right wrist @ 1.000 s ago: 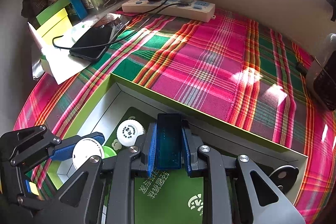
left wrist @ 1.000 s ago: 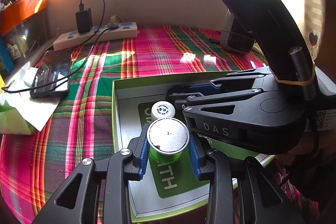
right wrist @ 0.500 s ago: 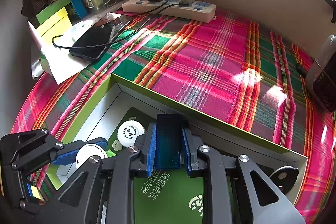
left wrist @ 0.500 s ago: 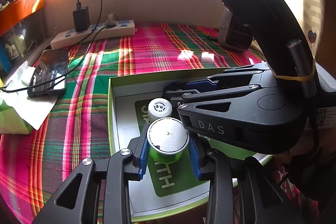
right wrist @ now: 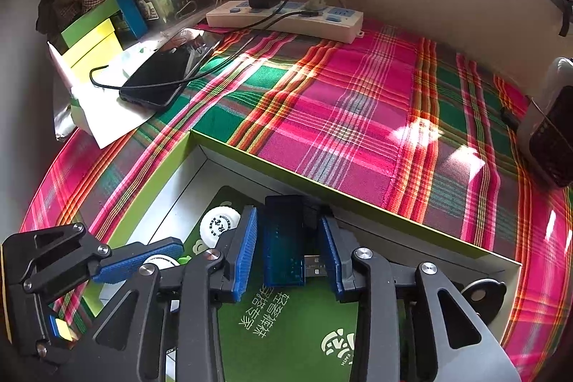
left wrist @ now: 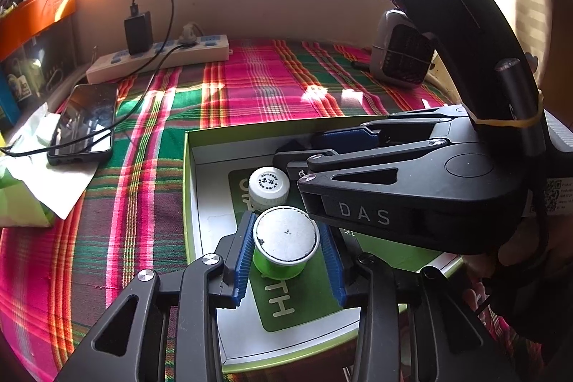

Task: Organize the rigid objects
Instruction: 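Lower and open the left tool to drop the tape roll while the right tool releases the USB stick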

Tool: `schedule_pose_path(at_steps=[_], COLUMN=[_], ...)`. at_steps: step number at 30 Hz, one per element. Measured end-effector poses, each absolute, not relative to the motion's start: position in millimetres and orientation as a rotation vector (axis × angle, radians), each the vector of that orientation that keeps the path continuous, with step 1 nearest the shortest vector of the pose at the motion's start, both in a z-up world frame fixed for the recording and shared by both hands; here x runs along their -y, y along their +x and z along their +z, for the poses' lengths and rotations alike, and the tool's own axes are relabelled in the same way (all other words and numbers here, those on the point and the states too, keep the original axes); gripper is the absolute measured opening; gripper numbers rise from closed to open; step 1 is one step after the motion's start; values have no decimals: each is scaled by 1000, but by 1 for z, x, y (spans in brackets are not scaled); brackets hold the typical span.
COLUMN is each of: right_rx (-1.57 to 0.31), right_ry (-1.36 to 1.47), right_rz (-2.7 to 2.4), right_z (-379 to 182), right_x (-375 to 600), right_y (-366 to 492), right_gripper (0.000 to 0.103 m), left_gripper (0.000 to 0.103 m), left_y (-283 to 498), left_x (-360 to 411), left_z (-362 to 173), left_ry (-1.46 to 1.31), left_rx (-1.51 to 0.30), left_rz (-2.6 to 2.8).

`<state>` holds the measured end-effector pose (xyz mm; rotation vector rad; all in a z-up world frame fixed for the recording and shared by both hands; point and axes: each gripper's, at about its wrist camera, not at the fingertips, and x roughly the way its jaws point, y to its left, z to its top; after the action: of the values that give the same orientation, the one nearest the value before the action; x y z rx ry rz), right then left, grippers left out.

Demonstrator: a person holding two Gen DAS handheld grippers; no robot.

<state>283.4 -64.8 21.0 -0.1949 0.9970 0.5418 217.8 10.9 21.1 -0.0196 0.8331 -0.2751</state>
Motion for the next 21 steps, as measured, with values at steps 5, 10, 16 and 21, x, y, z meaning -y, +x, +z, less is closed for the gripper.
schedule_pose_path(at_steps=[5,10,16,21], right_rx=[-989,-979,-966,-952], right_ry=[-183,-173,-160,-137], right_rz=[536,530,519,509], right_z=[24,27,32,39], right_x=[67,70,74,79], right_y=[282,277,270,262], right_gripper=[39,40,40,40], left_gripper=[41,41,42,42], left_y=[215,211,203,193], left_x=[-11,-13,-17,-16], left_z=[22,25,31,36], left_ry=[-11,-20,-34,-27], left_rx=[-828,-825,-812,-806], left_rz=[-269,-257,-248,-242])
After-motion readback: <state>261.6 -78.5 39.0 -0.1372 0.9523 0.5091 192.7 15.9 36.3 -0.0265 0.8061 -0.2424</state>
